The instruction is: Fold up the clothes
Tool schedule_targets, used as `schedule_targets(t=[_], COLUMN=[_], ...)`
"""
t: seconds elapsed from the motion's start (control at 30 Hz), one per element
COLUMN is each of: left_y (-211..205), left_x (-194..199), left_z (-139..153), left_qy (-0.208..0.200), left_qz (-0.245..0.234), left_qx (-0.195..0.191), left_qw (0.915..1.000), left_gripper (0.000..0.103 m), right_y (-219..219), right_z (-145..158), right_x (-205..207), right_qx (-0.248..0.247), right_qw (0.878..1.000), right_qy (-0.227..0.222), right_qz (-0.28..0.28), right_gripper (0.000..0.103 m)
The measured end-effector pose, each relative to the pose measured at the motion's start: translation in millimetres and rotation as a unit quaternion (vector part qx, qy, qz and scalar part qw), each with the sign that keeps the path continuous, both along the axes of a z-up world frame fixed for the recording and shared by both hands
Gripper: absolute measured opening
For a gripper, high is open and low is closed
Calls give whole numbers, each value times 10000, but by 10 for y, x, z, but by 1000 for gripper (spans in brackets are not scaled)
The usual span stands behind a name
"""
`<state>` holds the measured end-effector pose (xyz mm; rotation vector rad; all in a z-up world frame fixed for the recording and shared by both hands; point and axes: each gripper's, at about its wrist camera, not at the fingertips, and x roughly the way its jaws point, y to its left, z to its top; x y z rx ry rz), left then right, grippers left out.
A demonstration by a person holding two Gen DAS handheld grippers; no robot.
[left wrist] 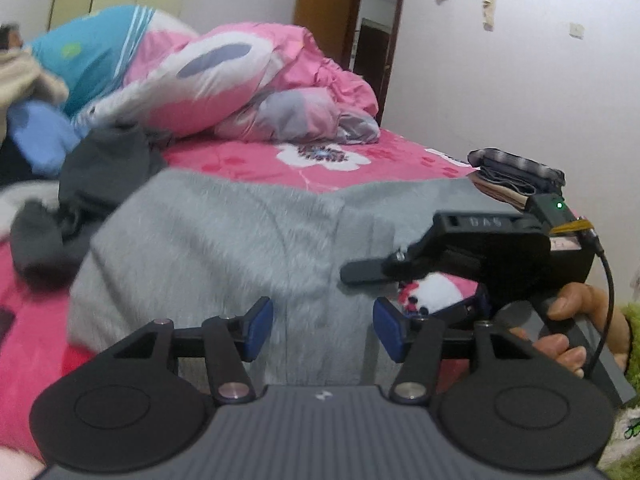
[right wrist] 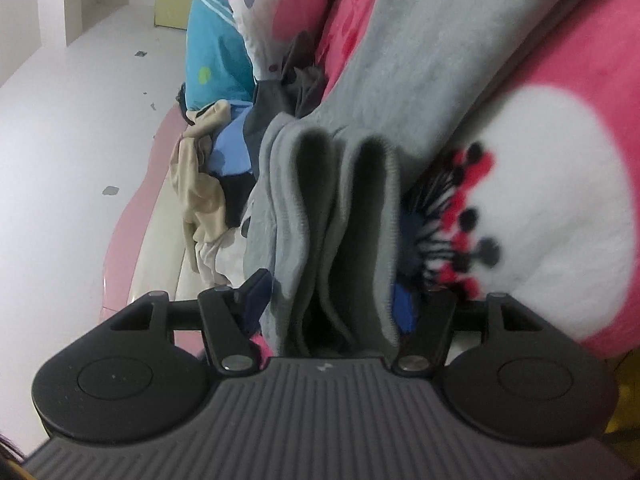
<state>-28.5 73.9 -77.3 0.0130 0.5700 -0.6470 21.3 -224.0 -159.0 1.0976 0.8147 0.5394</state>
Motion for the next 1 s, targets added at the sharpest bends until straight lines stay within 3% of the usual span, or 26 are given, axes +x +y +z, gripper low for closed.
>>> schedule_targets(t=[0.27, 0.4, 0.47, 0.6, 0.73, 0.87, 1.0], left_y=[33, 98, 134, 258, 385, 342, 173], left_x=[10, -7, -41, -140, -228, -177, -8], left_z=[-157, -167, -130, 24, 209, 295, 261], left_qy=[178, 244, 229, 115, -121, -350, -366], left_qz=[11, 67, 91, 111, 106, 318, 570], left_qx=[-385, -524, -546, -678, -769, -425, 75], left_qw=[9991, 9983, 9982, 9976, 9969, 9980, 9977], left_gripper=[58, 58, 58, 62, 68, 70, 74], right_y=[385, 370, 362, 339, 67, -337, -845], right_z=[43, 45, 68, 253, 628, 1061, 1373], right_x=[37, 27, 19, 59, 195, 403, 601], right_qx=[-343, -373, -376, -596, -652, -805, -1146], right_qw=[9993, 9993, 9993, 9977, 9947, 9883, 9811], right_qy=[-62, -18, -49, -332, -782, -1227, -1361], right_qz=[167, 78, 55, 54, -118, -415, -756], right_gripper=[57, 32, 26, 22, 21, 21, 21])
